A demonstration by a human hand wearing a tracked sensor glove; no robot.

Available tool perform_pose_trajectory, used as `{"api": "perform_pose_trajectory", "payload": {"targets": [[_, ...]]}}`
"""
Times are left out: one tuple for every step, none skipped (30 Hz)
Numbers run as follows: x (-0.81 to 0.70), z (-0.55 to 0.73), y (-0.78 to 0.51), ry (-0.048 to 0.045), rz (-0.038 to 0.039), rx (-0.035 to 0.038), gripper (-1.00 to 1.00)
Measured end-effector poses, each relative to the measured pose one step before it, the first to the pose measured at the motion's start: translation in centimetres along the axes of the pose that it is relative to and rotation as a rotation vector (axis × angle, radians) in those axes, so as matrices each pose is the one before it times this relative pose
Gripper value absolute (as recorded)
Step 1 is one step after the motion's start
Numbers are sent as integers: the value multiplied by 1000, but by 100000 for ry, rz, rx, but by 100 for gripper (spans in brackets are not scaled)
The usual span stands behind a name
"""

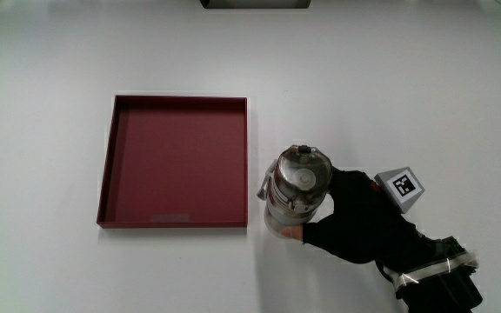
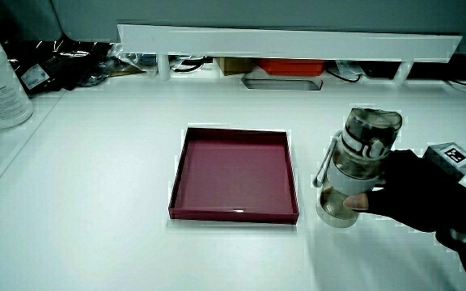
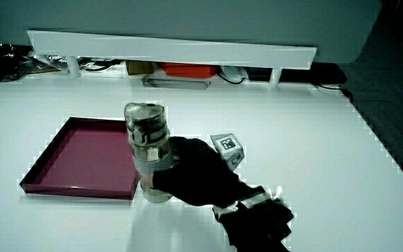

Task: Place bottle

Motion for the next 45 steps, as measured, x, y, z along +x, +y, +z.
{"api": "perform_pose_trajectory", "payload": {"targets": [[471,-71,-149,-373,-305,89,0],[488,-67,-182,-87,-1272,-451,0],[307,-120,-165,736,-241,-74,0],[289,-154,-172,810,-1465,-321,0],[194,-187,-109,613,-42,38,0],[108,-164,-116,-421,-1386,374,0],[405,-56,-115,-1391,-1294,-331,0],[319,-113,-104,1684,-763,-82,0],[362,-40,-98,-1005,-1282,-8,0],[250,-98,-54,381,-306,132,0],[255,-78,-55,290,-194,44,0],[136,-105,-76,1033,-66,-116,0],[278,-54,-84,160,-570,56,0],[121,-83,-94,293,-1130,-57,0],[335,8,-72,844,-156,264,0],[-20,-63,-71,2254,520,255,0],[382,78,-41,-452,750,-177,0],[-79,-41,-73,1244,-1141,520,0],[106,24,-3,429,-30,-62,0],[89,48,1,-194,11,-214,0],[-18,-4,-38,827,387,118,0],[124,25,-58,18,433,182,0],[-9,23,-50,-257,38,355,0],[107,37,-15,-347,-339,55,0],[105,30,8,-503,-239,-149,0],[-124,-42,-13,497,182,80,0],[-95,-27,-46,323,-600,-62,-4],[7,-6,-14,121,251,75,-7],[-40,-17,13,-452,-421,242,-11],[-75,-58,35,628,316,-353,-15],[286,82,6,-1348,79,-31,-19],[-169,-72,-7,1590,852,-257,-22],[51,0,-59,-220,-792,202,-26],[-57,-30,-45,137,349,379,-30],[125,25,-23,422,436,-467,-33],[106,57,-4,-726,67,132,-37],[0,-5,3,40,-416,-386,-41],[49,2,0,351,-988,-534,-44],[61,23,27,98,901,-597,-48],[-159,-36,23,1278,299,-749,-52],[-123,4,-17,263,-726,-1070,-56],[-30,47,-35,572,676,-136,-59],[0,128,-96,321,-821,-136,-63],[43,234,-80,-326,-200,-767,-67],[-287,165,-83,2032,513,-870,-70]]}}
